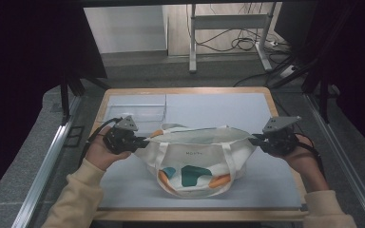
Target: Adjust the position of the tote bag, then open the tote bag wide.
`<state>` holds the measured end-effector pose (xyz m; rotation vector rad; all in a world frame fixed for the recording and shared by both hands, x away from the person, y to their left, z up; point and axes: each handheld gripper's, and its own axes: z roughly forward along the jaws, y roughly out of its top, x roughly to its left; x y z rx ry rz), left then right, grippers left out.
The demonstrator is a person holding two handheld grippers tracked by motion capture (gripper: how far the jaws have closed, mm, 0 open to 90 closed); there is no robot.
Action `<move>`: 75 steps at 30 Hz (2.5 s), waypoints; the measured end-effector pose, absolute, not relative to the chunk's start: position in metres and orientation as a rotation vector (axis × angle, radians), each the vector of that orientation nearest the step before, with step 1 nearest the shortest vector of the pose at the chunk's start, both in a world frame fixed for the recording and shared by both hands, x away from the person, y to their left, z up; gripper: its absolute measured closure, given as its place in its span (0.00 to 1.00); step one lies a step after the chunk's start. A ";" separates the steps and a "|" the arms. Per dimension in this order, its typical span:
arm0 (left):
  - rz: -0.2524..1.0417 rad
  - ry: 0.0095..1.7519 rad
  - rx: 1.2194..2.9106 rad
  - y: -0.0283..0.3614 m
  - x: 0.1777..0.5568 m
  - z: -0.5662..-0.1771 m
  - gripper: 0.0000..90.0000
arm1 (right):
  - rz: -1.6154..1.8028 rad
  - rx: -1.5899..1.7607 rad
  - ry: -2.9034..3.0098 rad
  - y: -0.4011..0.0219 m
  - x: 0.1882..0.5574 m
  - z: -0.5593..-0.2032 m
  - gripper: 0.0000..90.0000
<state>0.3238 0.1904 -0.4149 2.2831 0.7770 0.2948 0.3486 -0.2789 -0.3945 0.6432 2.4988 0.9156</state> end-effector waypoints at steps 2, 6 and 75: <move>0.296 0.776 2.282 0.192 0.323 -0.416 0.88 | 0.914 0.652 2.493 -0.279 0.349 -0.394 0.78; 0.314 0.782 2.215 0.197 0.320 -0.410 0.71 | 0.942 0.679 2.464 -0.279 0.347 -0.388 0.57; 0.249 0.609 2.358 0.126 0.358 -0.407 0.58 | 1.018 0.453 2.701 -0.130 0.319 -0.399 0.62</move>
